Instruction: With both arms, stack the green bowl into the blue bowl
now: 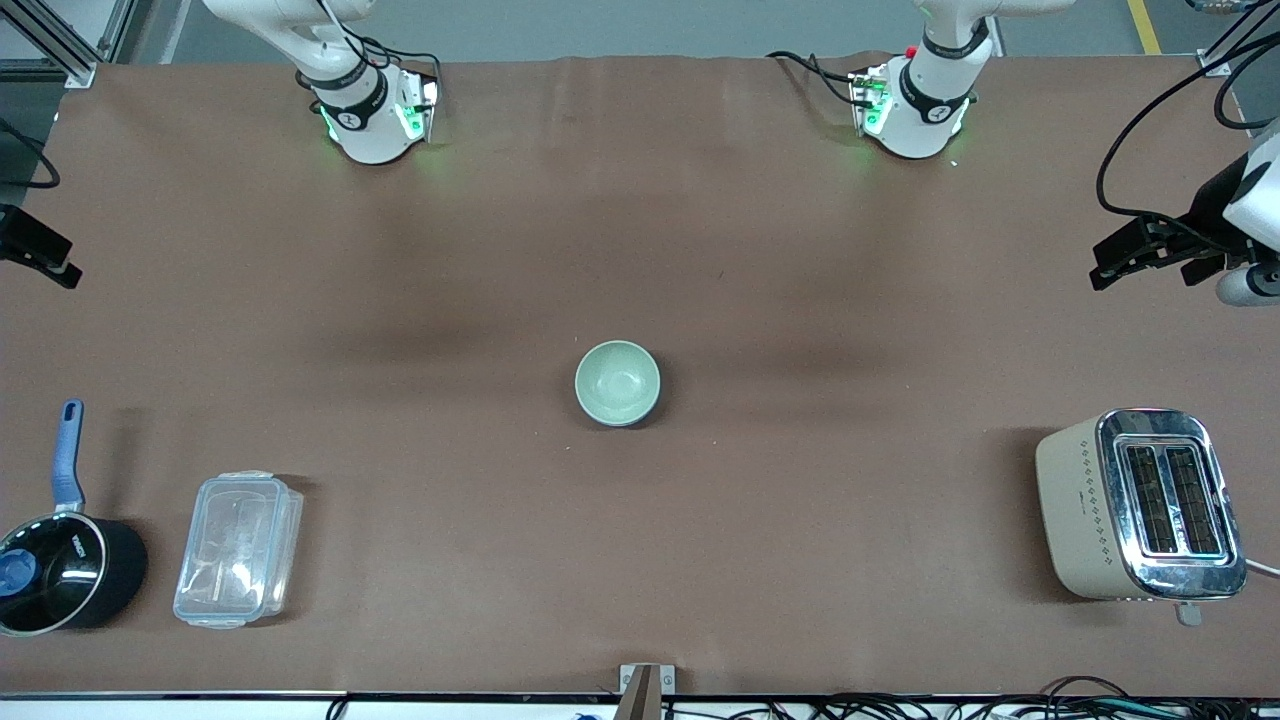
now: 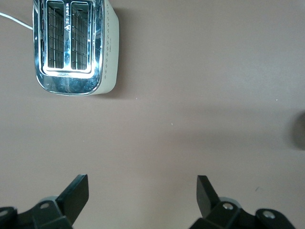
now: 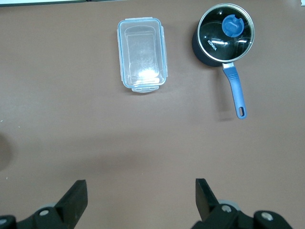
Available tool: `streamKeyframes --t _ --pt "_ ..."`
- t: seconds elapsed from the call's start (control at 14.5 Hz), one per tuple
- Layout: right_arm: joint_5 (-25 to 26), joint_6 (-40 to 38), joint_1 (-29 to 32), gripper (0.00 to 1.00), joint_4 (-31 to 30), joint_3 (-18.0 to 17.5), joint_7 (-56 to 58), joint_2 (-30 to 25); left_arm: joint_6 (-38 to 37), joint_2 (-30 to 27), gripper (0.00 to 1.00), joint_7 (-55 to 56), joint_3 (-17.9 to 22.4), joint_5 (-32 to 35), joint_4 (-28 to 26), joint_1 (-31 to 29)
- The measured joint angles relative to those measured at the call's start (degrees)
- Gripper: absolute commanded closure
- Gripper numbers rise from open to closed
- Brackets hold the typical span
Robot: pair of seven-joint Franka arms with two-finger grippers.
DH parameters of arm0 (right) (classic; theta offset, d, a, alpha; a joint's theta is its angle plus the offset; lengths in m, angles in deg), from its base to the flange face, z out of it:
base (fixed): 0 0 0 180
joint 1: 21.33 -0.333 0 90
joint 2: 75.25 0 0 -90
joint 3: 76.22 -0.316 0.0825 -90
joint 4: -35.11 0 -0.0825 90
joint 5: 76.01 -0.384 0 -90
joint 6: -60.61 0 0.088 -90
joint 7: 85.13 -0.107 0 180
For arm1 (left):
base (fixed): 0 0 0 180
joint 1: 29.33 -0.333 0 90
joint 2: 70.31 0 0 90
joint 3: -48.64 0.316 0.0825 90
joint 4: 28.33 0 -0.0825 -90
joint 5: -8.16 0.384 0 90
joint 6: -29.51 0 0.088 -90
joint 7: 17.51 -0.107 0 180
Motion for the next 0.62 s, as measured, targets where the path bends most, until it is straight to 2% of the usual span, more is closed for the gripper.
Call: streamKeyframes --t 0.34,0.62 --pt "-0.12 -2.62 2.09 0.0 -0.16 -3.47 0.0 0.26 -0.12 0.0 0.0 -0.46 -0.03 0.0 0.0 0.06" --pt "-0.46 -3.79 2.26 0.0 -0.56 -3.99 0.26 0.48 -1.27 0.0 0.0 -0.51 -0.61 0.0 0.01 0.11"
